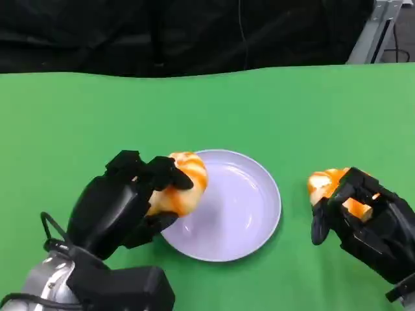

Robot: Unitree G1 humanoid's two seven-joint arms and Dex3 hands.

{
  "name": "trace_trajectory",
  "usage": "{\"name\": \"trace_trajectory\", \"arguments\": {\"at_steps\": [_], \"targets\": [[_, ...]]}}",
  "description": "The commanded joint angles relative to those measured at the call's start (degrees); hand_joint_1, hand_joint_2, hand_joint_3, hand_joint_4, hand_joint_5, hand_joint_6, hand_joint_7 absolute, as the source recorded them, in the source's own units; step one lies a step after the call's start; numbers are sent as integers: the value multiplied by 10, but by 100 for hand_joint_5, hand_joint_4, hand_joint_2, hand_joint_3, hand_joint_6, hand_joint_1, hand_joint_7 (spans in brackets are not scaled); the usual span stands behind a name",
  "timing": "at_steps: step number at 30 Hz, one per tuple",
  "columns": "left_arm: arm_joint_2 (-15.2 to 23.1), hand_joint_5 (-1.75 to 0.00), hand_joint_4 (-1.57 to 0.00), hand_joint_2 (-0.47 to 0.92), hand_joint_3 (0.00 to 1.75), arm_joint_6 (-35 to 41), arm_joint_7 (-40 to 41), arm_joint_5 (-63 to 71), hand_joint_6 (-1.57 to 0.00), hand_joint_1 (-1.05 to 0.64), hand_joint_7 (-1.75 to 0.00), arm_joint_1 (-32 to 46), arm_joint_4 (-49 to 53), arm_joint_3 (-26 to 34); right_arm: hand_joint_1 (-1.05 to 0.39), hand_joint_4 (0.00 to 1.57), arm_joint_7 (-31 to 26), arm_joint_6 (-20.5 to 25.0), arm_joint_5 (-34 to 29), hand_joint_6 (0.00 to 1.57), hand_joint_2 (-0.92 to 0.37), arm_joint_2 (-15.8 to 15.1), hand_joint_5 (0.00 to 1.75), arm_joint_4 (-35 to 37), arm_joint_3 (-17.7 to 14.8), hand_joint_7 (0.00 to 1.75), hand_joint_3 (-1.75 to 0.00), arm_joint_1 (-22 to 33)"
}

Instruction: Grasp the bread from the table and place it into the plate.

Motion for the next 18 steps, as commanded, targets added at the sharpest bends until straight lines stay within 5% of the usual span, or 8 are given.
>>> {"name": "trace_trajectory", "arguments": {"at_steps": [1, 18], "targets": [[2, -151, -29, 92, 37, -1, -9, -5, -36, -9, -130, -8, 3, -1, -4, 69, 0, -6, 1, 63, -89, -2, 175, 0, -4, 145, -78, -2], [-21, -151, -34, 92, 36, -8, -6, 1, -43, -7, -126, -34, 38, -26, -4, 71, -3, -13, -4, 63, -92, -2, 175, -2, -2, 145, -75, -1]]}}
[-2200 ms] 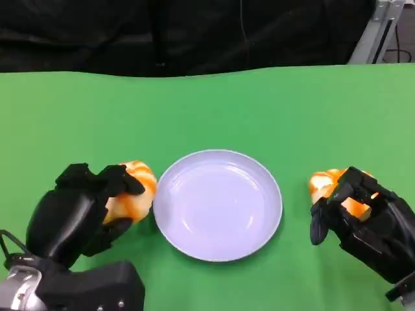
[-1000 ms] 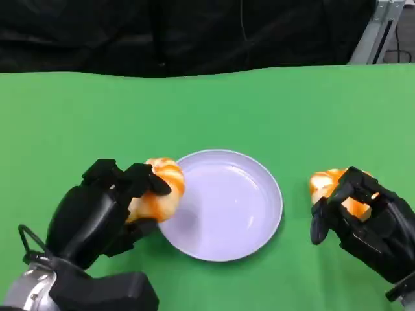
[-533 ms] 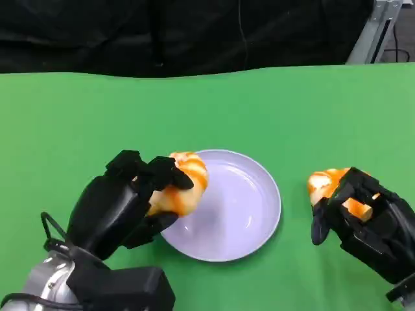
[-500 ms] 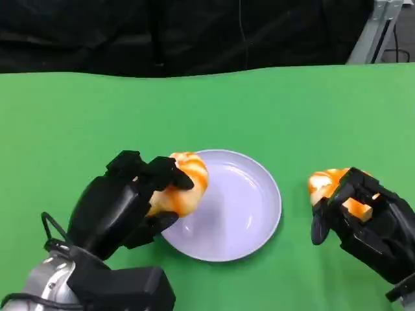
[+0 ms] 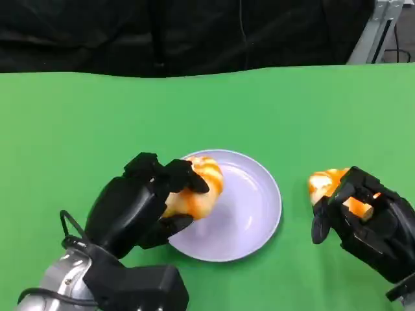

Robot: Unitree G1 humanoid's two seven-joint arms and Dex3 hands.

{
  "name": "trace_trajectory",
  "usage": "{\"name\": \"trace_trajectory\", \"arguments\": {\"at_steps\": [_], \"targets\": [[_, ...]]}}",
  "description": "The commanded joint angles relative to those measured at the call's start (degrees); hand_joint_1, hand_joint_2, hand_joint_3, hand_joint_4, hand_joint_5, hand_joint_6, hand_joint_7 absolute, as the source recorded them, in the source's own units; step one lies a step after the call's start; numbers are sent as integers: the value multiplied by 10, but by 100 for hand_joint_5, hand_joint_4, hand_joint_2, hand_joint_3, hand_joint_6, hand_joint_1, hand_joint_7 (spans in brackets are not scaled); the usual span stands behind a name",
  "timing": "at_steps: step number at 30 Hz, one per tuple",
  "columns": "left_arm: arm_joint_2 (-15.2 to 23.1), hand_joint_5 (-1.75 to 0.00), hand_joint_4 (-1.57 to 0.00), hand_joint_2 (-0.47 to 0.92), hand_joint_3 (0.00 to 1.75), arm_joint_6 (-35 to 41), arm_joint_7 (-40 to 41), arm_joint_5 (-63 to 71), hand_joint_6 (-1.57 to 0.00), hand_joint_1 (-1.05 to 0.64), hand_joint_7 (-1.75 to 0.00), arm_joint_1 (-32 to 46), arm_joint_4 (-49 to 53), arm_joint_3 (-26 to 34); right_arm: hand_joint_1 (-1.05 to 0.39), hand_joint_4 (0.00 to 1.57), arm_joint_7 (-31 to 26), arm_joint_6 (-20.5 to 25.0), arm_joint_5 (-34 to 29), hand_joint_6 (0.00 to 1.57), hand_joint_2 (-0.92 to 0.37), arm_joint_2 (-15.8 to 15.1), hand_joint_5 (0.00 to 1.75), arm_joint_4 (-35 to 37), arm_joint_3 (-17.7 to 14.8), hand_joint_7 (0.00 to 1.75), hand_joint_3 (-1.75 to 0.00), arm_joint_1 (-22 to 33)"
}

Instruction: Grasp the bread from the table and place it into the plate.

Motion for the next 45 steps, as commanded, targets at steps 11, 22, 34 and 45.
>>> {"name": "trace_trajectory", "arguments": {"at_steps": [11, 22, 34, 45], "targets": [[-8, -148, -34, 92, 33, -8, -6, -3, -44, -3, -121, -21, 23, -12, -3, 71, -9, 3, -3, 64, -92, -4, 175, -11, -1, 144, -75, 1], [-9, -103, -48, 92, 24, -22, -5, -4, -65, -10, -64, -29, 38, -23, -5, 70, -5, -4, -3, 63, -90, -2, 175, -8, -2, 145, -74, 1], [-8, -4, -67, 92, 15, -35, 5, 5, -67, -28, 0, -28, 48, -23, -5, 71, -6, -8, -4, 64, -88, -1, 175, -6, -3, 145, -76, -1], [-8, 0, -64, 92, 25, -25, -10, -3, -58, -53, 0, -21, 38, -21, -5, 70, -5, -4, -2, 63, -89, -2, 175, -8, -3, 145, -77, 0]]}}
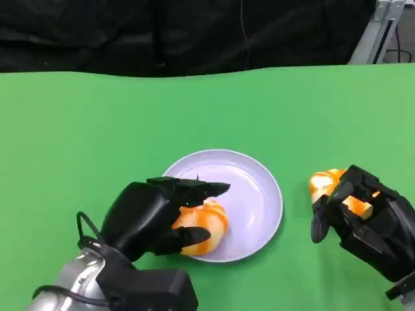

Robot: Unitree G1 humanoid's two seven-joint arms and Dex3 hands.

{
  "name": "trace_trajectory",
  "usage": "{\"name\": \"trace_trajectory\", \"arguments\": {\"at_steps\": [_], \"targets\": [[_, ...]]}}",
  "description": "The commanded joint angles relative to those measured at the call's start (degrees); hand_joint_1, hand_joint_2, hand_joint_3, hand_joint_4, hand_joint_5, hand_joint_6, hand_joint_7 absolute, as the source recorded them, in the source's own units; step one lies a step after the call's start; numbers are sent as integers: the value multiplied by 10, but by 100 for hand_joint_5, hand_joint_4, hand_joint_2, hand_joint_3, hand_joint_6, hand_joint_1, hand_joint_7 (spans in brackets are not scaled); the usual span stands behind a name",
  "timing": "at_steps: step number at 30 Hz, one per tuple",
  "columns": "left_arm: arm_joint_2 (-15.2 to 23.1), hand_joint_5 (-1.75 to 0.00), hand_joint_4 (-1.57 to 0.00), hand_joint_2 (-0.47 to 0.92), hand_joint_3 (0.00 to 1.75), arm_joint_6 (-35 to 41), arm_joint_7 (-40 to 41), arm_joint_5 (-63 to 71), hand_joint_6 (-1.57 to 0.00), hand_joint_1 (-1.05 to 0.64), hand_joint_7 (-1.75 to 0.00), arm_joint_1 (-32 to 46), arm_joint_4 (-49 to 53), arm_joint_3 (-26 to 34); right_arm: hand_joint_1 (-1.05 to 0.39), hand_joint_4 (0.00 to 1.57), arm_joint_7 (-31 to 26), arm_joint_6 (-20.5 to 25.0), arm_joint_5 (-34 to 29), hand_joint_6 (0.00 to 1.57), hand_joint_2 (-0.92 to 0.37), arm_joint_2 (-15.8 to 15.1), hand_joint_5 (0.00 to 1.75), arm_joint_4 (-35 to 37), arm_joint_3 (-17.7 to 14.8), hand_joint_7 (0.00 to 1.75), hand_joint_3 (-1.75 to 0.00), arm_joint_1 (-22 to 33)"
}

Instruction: Grasp the bread from the table and place it into the plate.

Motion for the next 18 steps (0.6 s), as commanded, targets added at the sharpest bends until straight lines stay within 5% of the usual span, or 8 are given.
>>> {"name": "trace_trajectory", "arguments": {"at_steps": [1, 8, 18], "targets": [[7, 0, -64, 92, 25, 4, -7, -4, -58, -53, 0, 2, -8, 3, -5, 70, -1, -3, 3, 63, -89, -2, 175, -2, -4, 145, -77, 0], [4, 0, -58, 92, 45, 2, -9, -23, -51, -74, 0, 4, -5, 13, -5, 71, -2, -1, 4, 63, -92, -1, 175, -1, -4, 145, -74, -1], [1, 0, -54, 92, 48, -29, 20, -55, -45, -79, 0, 19, -4, 44, -3, 72, -6, 8, 4, 64, -92, -2, 175, -5, -4, 145, -75, 0]]}}
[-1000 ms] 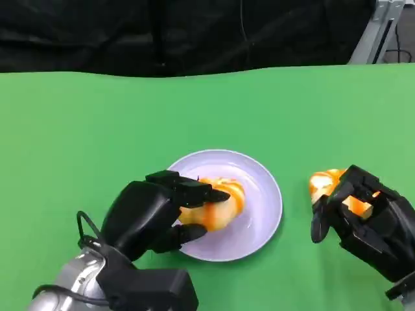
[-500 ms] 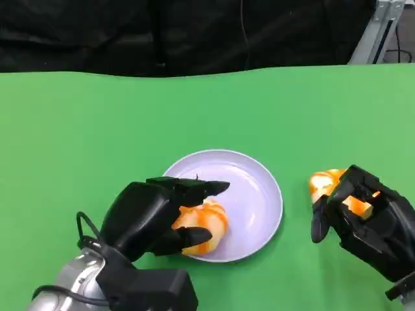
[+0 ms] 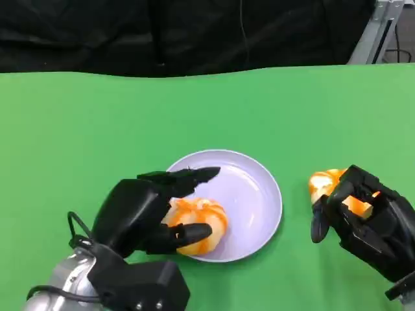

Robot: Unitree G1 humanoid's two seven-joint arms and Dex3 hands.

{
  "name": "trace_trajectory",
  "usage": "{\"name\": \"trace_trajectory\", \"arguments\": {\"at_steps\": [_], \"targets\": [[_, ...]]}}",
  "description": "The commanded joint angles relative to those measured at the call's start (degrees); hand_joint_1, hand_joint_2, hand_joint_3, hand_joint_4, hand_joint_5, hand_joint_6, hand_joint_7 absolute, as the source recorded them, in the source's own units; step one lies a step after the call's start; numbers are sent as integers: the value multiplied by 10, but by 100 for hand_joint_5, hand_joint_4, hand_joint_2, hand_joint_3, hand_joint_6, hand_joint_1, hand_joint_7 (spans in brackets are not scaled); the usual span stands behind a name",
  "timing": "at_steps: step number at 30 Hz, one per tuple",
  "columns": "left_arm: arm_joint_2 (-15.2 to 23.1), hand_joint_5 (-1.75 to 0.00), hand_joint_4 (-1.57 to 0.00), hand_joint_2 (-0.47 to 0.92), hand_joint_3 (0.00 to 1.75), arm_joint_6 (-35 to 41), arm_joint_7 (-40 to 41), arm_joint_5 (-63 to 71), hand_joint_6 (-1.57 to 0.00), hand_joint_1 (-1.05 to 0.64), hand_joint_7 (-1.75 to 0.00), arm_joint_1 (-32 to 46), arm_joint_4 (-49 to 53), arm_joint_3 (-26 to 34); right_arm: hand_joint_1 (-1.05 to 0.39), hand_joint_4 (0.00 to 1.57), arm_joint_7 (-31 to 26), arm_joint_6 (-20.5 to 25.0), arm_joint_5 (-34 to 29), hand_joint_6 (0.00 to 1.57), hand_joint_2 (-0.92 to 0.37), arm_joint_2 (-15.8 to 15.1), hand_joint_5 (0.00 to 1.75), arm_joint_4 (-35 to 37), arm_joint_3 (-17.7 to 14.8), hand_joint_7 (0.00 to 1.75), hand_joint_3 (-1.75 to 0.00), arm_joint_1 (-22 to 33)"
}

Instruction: Grasp the bread from the table and place it into the plate.

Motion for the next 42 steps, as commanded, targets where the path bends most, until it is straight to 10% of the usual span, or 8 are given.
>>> {"name": "trace_trajectory", "arguments": {"at_steps": [1, 42], "targets": [[2, 0, -55, 92, 48, -22, 21, -21, -45, -78, 0, 12, -1, 21, -3, 72, -3, 6, 5, 64, -92, -3, 175, -5, -4, 145, -75, 0], [-8, -2, -74, 92, 37, -227, 25, -183, -57, -63, -1, 123, 41, 178, -5, 68, 12, 5, 4, 63, -90, -8, 175, 11, -10, 144, -73, -3]]}}
